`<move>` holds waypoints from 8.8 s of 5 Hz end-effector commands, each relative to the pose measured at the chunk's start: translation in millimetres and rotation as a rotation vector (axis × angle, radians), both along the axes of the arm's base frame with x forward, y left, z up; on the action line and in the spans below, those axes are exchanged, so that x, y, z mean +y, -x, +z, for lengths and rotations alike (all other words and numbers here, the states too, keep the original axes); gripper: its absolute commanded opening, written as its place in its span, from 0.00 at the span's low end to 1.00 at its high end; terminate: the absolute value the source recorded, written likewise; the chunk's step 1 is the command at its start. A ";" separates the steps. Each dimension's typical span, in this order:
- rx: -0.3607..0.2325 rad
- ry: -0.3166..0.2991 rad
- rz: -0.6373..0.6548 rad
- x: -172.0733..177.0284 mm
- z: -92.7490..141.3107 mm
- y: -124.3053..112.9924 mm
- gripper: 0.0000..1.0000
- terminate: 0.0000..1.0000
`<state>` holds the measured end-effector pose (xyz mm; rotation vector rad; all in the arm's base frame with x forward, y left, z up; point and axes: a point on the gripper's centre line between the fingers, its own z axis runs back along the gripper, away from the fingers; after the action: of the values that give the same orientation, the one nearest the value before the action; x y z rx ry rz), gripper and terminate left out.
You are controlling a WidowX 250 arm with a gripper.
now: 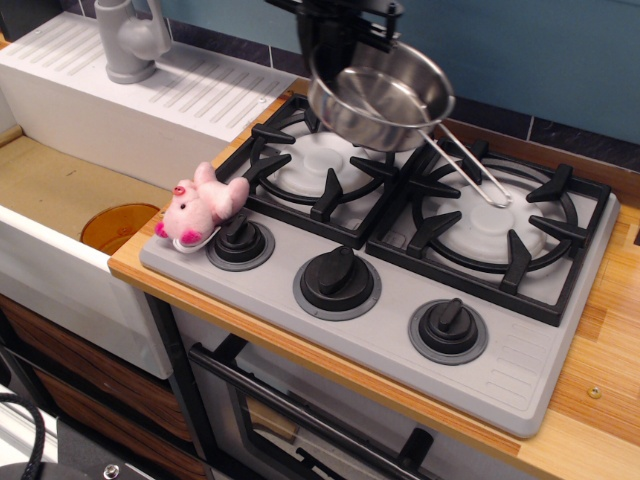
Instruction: Put pan on stove and put stuffedpig in pan
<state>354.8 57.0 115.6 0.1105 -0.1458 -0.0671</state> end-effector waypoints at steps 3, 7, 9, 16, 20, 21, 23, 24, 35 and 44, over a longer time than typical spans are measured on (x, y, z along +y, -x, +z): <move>-0.118 0.023 -0.037 43.3 11.0 -19.1 0.00 0.00; -0.151 0.036 -0.047 56.3 -20.8 -17.5 1.00 0.00; -0.147 0.051 -0.051 54.4 -22.5 -18.8 1.00 0.00; -0.097 0.011 -0.031 40.7 11.0 -8.8 1.00 0.00; -0.204 0.054 -0.002 59.6 7.3 67.5 1.00 0.00; -0.239 0.039 -0.005 64.0 -3.6 86.2 1.00 0.00; -0.326 0.033 -0.024 70.0 -31.4 106.9 1.00 0.00; -0.353 0.043 -0.028 69.4 -45.4 108.8 1.00 0.00; -0.239 0.046 -0.004 70.6 -40.2 97.6 0.00 0.00; -0.225 -0.057 0.058 30.0 11.3 21.0 0.00 0.00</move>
<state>323.2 87.2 111.9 0.1646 -0.3133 -0.0022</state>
